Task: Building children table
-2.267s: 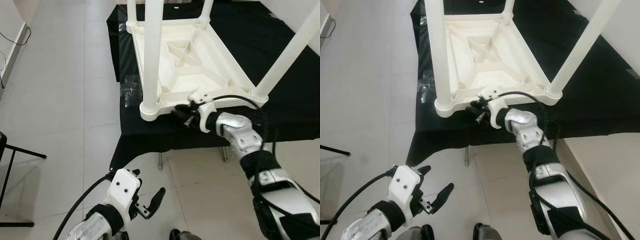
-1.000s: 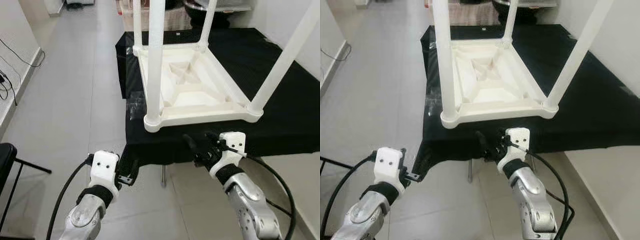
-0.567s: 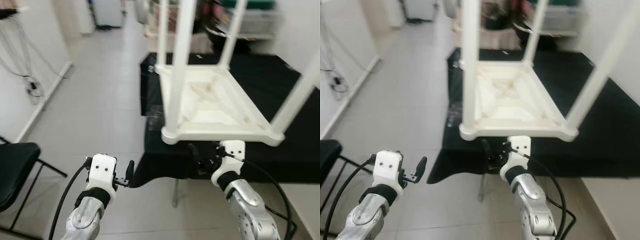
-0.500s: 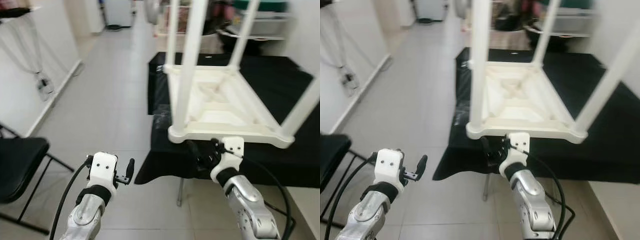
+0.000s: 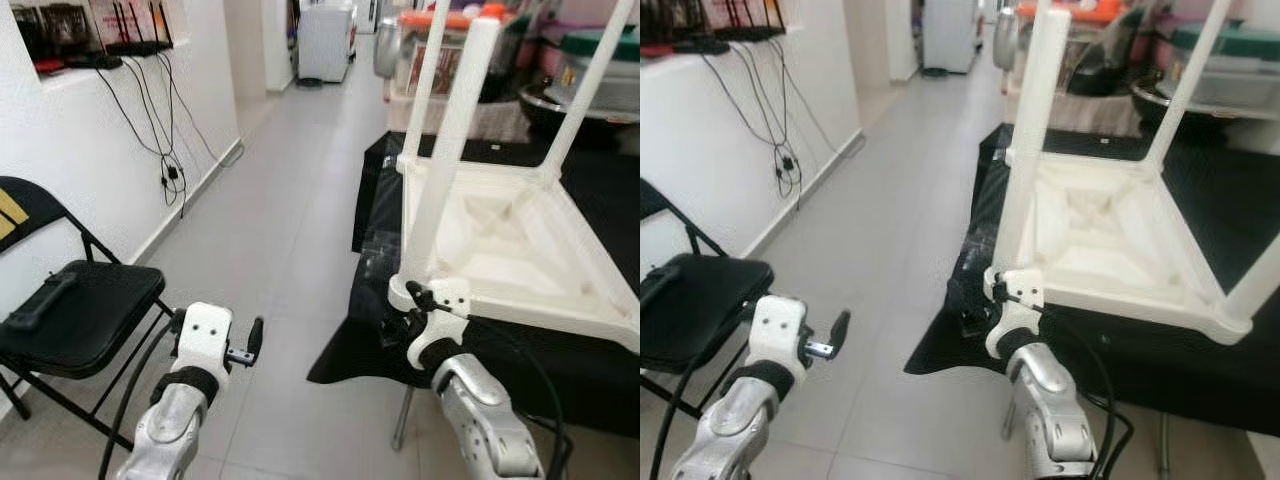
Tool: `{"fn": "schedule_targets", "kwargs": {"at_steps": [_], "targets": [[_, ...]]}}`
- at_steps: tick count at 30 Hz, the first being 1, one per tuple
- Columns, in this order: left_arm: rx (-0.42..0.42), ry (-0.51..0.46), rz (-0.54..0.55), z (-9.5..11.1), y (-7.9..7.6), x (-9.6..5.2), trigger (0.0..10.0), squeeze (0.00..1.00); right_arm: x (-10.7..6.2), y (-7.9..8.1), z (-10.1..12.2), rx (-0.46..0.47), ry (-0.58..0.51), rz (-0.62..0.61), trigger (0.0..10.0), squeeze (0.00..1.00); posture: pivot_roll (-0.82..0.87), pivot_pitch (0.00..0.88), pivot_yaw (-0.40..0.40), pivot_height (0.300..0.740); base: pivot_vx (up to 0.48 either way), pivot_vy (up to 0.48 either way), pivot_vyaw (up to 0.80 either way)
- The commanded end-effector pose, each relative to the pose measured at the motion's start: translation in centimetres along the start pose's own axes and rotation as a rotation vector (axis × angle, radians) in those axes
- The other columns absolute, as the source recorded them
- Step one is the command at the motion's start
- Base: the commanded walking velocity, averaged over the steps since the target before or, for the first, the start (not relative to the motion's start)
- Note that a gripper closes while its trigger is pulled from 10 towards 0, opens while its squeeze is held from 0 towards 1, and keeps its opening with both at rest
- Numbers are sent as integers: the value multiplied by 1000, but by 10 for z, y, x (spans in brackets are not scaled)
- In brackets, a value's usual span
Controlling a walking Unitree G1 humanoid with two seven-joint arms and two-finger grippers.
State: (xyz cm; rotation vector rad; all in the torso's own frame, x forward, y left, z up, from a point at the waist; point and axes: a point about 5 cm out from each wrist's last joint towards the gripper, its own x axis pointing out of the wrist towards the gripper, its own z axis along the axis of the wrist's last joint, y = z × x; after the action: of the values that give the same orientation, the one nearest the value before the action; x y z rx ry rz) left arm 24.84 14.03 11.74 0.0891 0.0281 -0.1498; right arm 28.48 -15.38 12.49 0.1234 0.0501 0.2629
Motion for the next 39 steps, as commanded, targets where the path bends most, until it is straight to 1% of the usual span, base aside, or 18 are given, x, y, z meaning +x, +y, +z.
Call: {"fn": "schedule_targets", "kwargs": {"at_steps": [1, 3, 4, 7, 10, 16, 19, 36, 37, 39], "targets": [[-3, -1, -18, 0, -4, 4, 10000, 0, -1, -5, -1, -4, 1, -18, 10000, 0, -65, 0, -12, 740, 0, -472, 0], [0, -4, -14, 1, -1, 5, 10000, 0, 4, -2, 0, -5, -1, -10, 10000, 0, -53, 0, -16, 740, 0, -472, 0], [-5, -4, -2, 1, 0, 3, 10000, 0, 6, -1, 0, -6, 3, 7, 10000, 0, -51, 4, -21, 740, 0, -480, 0], [-8, -5, 2, 1, 1, 3, 10000, 0, 6, -1, 0, -4, 3, 7, 10000, 0, -52, 2, -25, 740, 0, -475, 0], [-9, -13, -1, 3, 1, 5, 10000, 0, 6, -3, 0, 1, 2, 0, 10000, 0, -60, 5, -24, 740, 0, -477, 0], [1, -15, -26, 4, -1, 8, 10000, 0, 6, -4, 0, 8, -1, -5, 10000, 0, -62, 6, -17, 740, 0, -435, 0], [8, -12, -63, 5, -4, 10, 10000, 0, 7, -5, 1, 24, -5, 7, 10000, 0, -59, 8, -20, 740, 0, 0, 0], [8, -20, -96, 6, -6, 12, 10000, 0, 8, -3, 2, 20, -9, 38, 10000, 0, -64, 11, -21, 740, 0, 0, 0], [13, -20, -99, 6, -6, 12, 10000, 0, 8, -2, 2, 5, -9, 49, 10000, 0, -64, 12, -19, 740, 0, 0, -400], [17, -21, -101, 6, -6, 12, 10000, 0, 8, -1, 2, 5, -7, 53, 10000, 0, -64, 12, -20, 740, 0, 0, -600]]}}
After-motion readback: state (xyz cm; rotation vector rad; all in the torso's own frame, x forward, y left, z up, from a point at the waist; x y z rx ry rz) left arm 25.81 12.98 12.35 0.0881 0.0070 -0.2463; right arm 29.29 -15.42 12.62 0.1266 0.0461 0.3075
